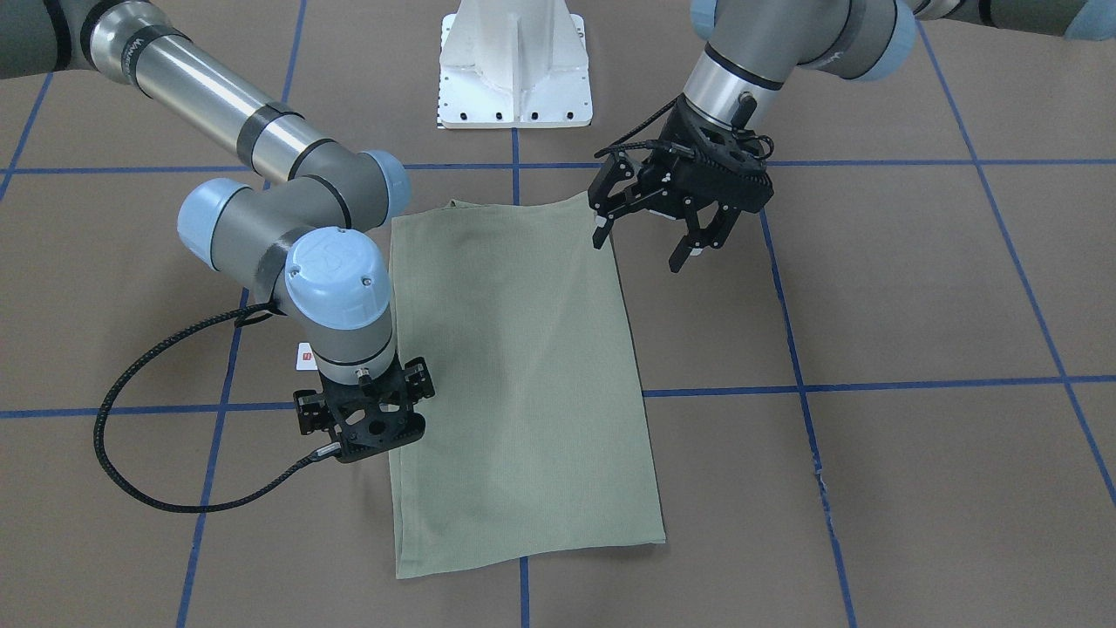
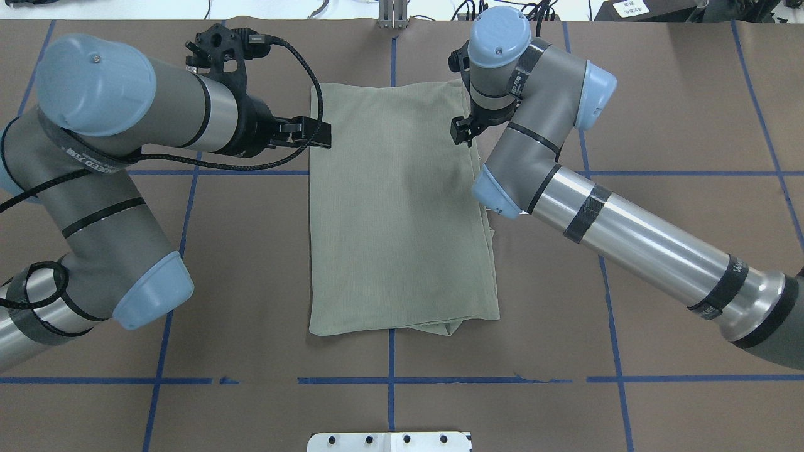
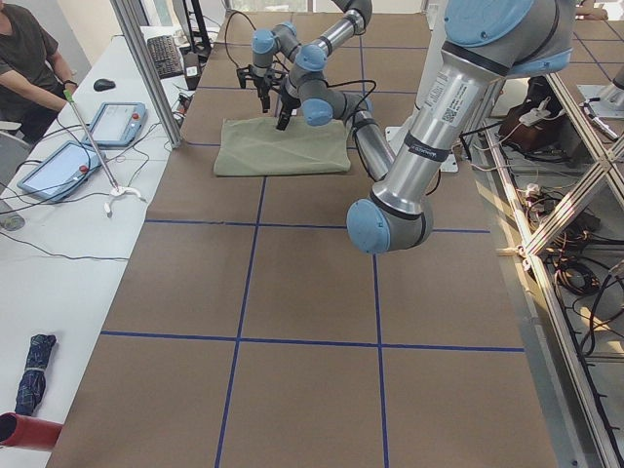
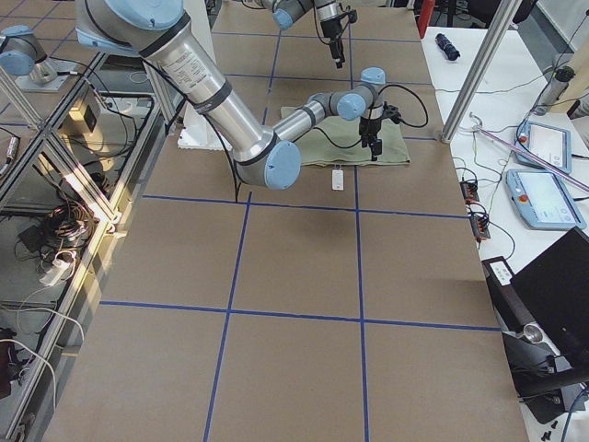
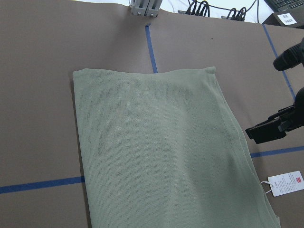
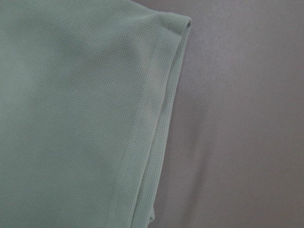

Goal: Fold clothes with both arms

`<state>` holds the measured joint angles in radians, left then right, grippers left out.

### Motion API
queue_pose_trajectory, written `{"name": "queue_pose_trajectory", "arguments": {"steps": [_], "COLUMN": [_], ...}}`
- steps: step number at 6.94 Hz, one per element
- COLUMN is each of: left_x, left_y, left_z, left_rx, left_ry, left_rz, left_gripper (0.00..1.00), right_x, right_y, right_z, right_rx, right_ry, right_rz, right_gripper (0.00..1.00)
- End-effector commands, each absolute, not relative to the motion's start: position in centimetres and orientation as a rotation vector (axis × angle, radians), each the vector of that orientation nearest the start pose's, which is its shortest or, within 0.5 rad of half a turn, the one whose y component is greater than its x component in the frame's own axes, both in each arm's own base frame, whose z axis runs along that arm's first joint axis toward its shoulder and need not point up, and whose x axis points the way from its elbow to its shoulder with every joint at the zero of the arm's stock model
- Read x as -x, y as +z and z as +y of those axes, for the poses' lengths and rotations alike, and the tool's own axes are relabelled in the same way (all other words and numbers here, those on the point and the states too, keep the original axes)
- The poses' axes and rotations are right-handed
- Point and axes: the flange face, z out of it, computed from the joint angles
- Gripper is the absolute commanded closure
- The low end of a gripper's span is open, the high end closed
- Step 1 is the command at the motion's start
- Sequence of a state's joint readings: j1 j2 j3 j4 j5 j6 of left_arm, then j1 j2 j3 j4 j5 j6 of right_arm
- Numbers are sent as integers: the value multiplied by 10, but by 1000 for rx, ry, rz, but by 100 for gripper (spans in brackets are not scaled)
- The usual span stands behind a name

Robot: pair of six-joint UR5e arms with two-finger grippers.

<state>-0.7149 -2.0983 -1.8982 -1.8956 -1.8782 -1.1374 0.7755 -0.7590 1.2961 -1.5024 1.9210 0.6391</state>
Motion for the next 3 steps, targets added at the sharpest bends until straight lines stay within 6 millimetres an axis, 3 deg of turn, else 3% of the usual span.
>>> {"name": "queue_pose_trajectory", "arguments": {"steps": [1,2,3], "left_x": [-395,-414,-423], "left_y": [211,250,275], "left_z": [-449,-413,-389], "left_rx": [-179,-96,-27], "left_ry": [-177,-211,-305], "left_rz": [1194,1240,1265], "left_gripper": [0,0,0], "right_x": [451,434,418], "right_y": [251,233,231], "right_z": [-551,-511,-474], "right_rx": [-211,-193,-182], "right_ry": [-203,-177,-141], "right_rz": [-729,-749,-789], "right_gripper": [0,0,0]}}
